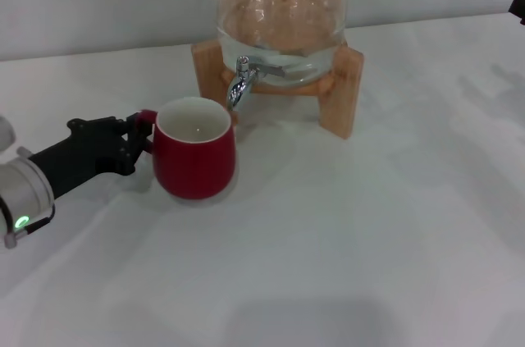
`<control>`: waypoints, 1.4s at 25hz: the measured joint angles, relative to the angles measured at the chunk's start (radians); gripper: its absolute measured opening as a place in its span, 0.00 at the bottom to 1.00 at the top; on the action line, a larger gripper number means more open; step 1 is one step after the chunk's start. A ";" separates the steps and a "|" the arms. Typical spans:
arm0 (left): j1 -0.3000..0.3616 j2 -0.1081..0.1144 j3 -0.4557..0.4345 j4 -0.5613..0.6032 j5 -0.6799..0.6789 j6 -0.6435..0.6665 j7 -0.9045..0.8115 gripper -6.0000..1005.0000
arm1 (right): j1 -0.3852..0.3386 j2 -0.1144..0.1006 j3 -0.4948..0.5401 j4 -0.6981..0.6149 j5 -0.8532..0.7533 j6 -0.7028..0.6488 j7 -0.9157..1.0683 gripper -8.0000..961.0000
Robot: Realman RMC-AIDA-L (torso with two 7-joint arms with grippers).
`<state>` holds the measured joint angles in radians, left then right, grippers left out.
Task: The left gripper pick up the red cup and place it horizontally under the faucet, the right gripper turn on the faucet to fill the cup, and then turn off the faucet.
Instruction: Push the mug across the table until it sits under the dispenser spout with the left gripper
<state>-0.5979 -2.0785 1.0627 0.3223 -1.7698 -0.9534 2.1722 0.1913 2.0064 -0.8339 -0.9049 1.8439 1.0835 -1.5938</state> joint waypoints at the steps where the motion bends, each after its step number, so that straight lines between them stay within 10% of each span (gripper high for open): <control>1: -0.006 0.000 0.009 0.000 0.004 0.007 -0.012 0.14 | 0.000 0.000 0.000 0.000 0.000 0.000 0.000 0.82; 35: -0.081 -0.006 0.136 0.012 0.014 0.124 -0.039 0.15 | 0.004 0.000 0.004 0.032 0.032 0.002 -0.038 0.82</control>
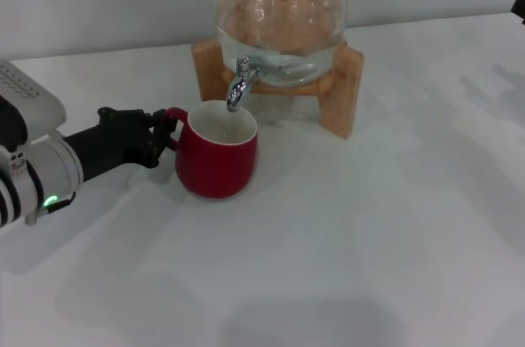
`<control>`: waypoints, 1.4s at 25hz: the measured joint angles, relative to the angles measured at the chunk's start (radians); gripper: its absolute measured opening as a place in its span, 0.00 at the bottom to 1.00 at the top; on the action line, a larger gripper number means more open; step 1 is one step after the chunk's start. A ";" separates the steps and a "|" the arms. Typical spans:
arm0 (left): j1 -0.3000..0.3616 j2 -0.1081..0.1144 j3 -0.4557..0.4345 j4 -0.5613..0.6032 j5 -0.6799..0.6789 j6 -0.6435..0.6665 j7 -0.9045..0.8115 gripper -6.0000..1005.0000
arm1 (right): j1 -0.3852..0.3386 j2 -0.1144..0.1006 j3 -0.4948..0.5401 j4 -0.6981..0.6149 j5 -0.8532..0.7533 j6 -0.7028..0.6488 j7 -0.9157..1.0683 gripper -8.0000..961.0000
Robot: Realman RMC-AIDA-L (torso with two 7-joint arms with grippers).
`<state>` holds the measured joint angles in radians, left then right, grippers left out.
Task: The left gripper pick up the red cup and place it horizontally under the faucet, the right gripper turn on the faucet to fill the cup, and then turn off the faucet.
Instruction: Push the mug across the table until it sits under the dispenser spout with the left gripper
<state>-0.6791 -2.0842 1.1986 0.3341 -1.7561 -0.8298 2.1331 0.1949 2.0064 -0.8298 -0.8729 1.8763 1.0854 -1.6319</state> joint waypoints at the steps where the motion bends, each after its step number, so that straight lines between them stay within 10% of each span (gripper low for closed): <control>1: 0.001 -0.001 -0.001 0.000 -0.005 0.000 0.010 0.15 | 0.000 0.000 0.000 0.003 0.003 0.000 -0.003 0.82; 35: 0.000 -0.005 0.004 -0.027 -0.138 -0.015 0.159 0.16 | 0.003 0.000 0.000 0.008 0.007 0.001 -0.013 0.82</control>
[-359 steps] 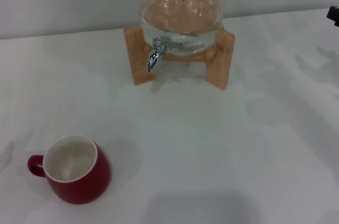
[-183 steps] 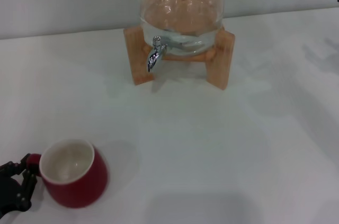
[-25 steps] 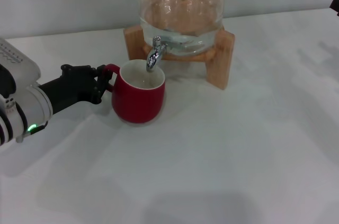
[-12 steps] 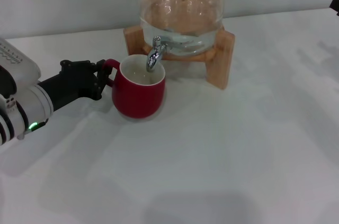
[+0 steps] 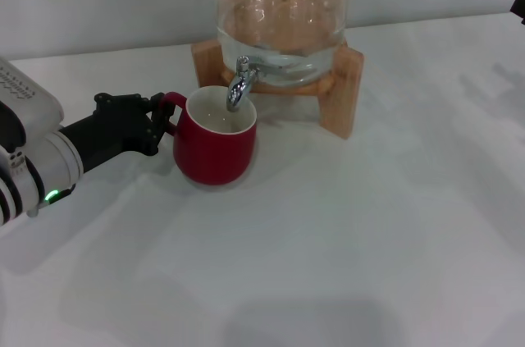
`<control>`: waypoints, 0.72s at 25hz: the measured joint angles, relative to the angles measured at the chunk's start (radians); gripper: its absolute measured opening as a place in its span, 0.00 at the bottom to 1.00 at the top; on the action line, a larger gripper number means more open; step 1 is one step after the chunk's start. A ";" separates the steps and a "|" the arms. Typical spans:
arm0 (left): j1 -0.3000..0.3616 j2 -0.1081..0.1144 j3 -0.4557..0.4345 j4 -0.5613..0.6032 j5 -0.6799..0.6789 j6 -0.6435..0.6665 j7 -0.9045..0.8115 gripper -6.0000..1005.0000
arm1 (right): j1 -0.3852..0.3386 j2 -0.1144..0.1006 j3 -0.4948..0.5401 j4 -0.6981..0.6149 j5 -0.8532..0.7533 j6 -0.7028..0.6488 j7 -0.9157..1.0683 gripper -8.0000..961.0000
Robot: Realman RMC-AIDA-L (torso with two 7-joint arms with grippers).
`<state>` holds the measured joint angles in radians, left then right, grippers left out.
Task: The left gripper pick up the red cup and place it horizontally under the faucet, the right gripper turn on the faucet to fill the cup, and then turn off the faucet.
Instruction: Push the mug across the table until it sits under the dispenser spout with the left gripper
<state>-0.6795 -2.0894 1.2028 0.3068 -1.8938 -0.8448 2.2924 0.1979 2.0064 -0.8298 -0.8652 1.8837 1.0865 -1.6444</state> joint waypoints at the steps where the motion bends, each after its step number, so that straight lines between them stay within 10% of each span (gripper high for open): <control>1: 0.000 0.000 0.000 0.000 0.000 0.000 -0.002 0.16 | 0.000 0.000 0.000 0.000 0.000 0.000 0.000 0.82; 18: -0.003 0.008 0.077 0.010 0.003 0.013 -0.081 0.16 | 0.000 -0.001 0.000 0.000 0.010 0.001 0.000 0.82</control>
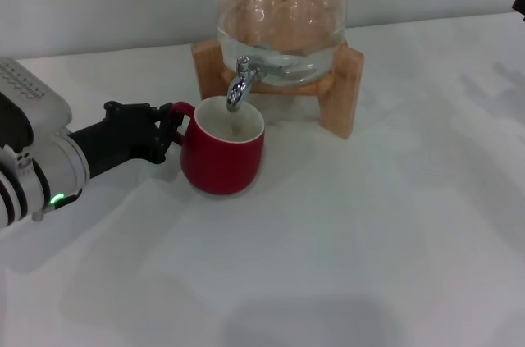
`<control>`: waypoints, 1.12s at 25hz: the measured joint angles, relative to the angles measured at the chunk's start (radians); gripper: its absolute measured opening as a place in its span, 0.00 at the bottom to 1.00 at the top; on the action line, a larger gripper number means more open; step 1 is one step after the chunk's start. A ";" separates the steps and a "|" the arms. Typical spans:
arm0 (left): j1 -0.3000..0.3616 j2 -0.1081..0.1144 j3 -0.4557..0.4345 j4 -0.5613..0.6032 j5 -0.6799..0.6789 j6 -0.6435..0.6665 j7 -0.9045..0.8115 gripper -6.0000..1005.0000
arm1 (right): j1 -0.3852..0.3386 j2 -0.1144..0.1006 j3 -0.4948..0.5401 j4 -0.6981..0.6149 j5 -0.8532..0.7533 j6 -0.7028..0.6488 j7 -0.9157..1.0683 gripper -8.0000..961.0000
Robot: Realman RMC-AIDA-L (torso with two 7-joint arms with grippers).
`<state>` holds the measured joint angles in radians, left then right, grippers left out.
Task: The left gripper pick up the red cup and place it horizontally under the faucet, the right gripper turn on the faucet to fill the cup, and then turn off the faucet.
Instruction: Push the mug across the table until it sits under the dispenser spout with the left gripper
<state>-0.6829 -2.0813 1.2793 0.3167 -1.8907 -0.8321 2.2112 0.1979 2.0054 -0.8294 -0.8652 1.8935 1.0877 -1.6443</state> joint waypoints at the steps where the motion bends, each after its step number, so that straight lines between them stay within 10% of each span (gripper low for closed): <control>1: -0.001 0.000 0.000 0.000 0.000 0.000 -0.001 0.16 | 0.000 0.000 0.001 0.000 0.000 0.000 0.000 0.82; 28: 0.000 0.000 0.002 -0.001 0.015 0.004 -0.015 0.25 | 0.005 -0.001 0.012 0.011 0.003 0.000 -0.003 0.82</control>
<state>-0.6824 -2.0817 1.2809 0.3160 -1.8761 -0.8284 2.1965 0.2025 2.0049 -0.8174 -0.8544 1.8960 1.0877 -1.6475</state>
